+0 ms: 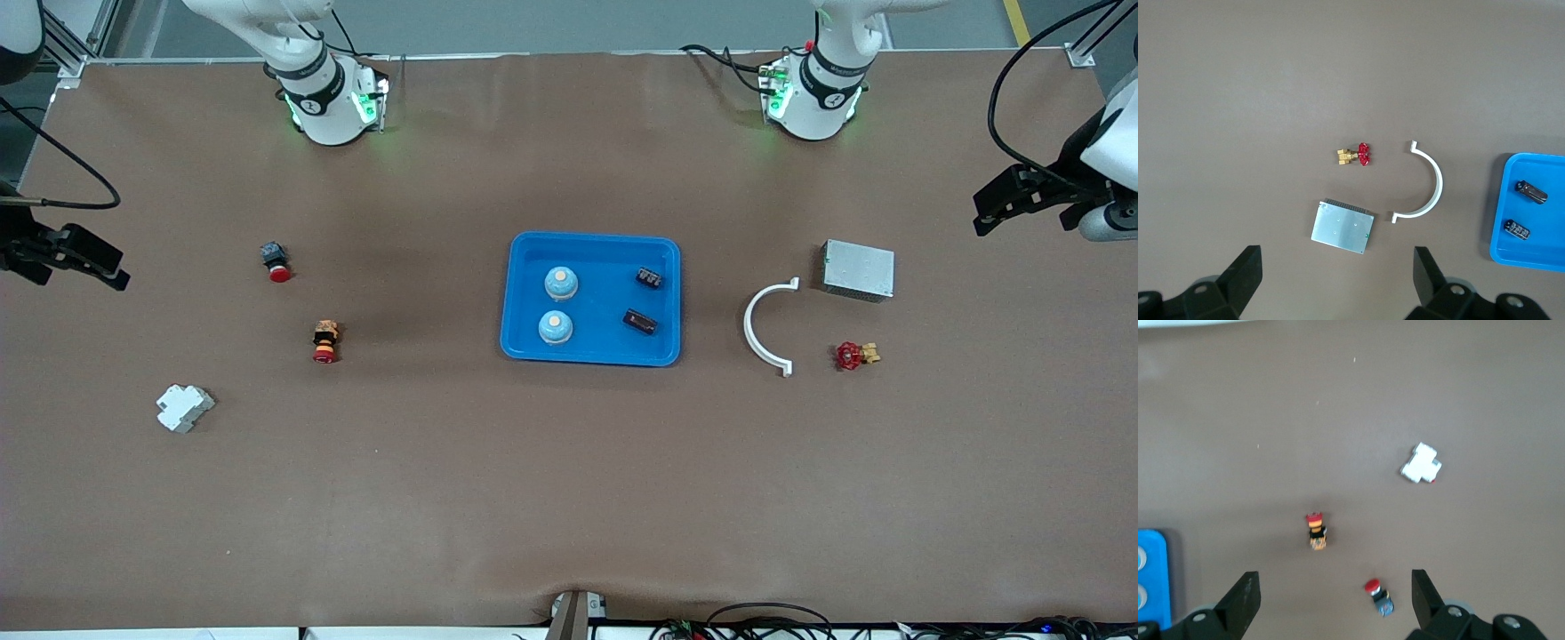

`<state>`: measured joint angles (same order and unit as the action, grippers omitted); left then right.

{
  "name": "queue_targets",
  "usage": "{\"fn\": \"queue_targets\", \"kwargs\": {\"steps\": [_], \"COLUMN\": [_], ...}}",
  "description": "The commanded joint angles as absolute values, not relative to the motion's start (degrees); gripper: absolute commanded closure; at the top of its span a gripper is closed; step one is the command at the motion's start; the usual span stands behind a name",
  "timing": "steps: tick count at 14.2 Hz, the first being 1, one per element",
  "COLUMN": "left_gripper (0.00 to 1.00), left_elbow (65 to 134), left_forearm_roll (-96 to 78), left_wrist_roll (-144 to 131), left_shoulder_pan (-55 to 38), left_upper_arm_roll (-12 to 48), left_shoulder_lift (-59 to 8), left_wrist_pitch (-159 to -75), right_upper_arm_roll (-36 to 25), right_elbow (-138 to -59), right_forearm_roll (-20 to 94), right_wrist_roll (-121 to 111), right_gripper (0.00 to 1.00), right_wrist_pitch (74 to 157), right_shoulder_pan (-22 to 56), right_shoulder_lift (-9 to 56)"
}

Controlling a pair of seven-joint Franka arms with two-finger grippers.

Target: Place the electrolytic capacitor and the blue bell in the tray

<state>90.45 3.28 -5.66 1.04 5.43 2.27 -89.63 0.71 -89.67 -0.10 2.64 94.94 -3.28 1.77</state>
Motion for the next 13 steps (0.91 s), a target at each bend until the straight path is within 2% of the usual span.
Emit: {"fn": "queue_targets", "kwargs": {"steps": [1, 6, 13], "left_gripper": [0.00, 0.00, 0.00], "left_elbow": [90.26, 90.18, 89.47], "left_forearm_roll": [2.46, 2.46, 2.46], "left_wrist_roll": [-5.19, -5.10, -5.19], "left_shoulder_pan": [0.88, 0.97, 0.97], "left_upper_arm_roll": [5.36, 5.36, 5.36], "left_shoulder_lift": [2.90, 3.08, 2.73], "left_wrist_pitch": [-89.30, -89.30, -89.30], "right_upper_arm_roll": [1.32, 1.23, 1.32], "right_elbow": [-88.08, -85.26, -84.11], "right_forearm_roll": [1.05, 1.14, 1.32], "right_wrist_roll": [2.46, 2.72, 2.90], "right_gripper": [0.00, 0.00, 0.00], "right_wrist_pitch": [90.20, 83.42, 81.21], "right_shoulder_pan": [-4.39, -4.39, -4.31], "right_shoulder_lift": [0.44, 0.44, 0.35]}}
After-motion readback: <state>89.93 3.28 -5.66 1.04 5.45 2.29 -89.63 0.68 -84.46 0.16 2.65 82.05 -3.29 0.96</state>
